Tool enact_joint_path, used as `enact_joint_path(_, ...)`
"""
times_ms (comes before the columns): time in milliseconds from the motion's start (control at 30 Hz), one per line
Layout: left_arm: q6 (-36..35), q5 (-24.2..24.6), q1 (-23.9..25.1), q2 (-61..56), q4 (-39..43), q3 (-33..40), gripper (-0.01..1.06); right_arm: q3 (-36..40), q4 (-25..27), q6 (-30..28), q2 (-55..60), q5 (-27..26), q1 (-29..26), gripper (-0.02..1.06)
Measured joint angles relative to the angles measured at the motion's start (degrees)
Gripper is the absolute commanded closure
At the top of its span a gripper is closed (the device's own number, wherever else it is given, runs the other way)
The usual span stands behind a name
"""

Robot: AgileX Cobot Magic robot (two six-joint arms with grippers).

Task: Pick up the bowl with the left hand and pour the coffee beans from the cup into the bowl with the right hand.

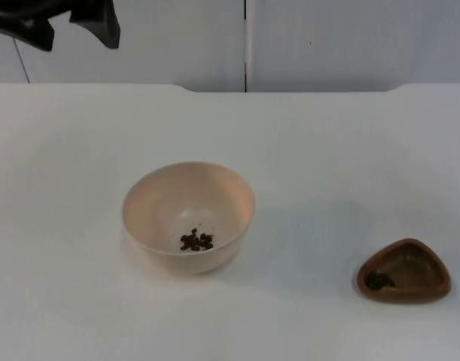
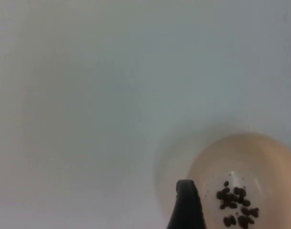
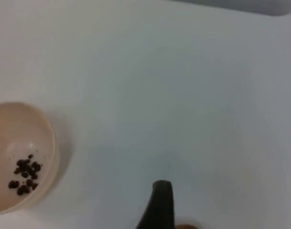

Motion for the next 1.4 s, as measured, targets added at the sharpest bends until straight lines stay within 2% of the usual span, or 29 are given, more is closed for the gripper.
enact_joint_path(433, 3.6, 0.7, 0.0, -9.4, -0.7, 0.0, 0.46, 0.0, 0.2, -1.1, -10.8, 3.0, 0.0, 0.35)
enact_joint_path(800, 10.4, 4.7, 0.0, -17.9, -5.3, 0.2, 0.46, 2.9, 0.4, -2.5, -18.3, 6.4, 0.0, 0.35)
enact_joint_path(967, 11.8, 3.2, 0.0, -24.1, -6.6, 5.8, 0.46, 6.4, 0.5, -2.5, -24.2, 7.1, 0.0, 0.35)
enact_joint_path(1100, 12.0, 0.2, 0.0, -30.8, -6.7, 13.2, 0.46, 8.6, 1.8, -3.5, -29.7, 7.5, 0.0, 0.35)
enact_joint_path(1400, 12.5, -1.2, 0.0, -43.7, -6.7, 22.3, 0.46, 11.7, 3.2, -6.5, -38.0, 11.3, 0.0, 0.35)
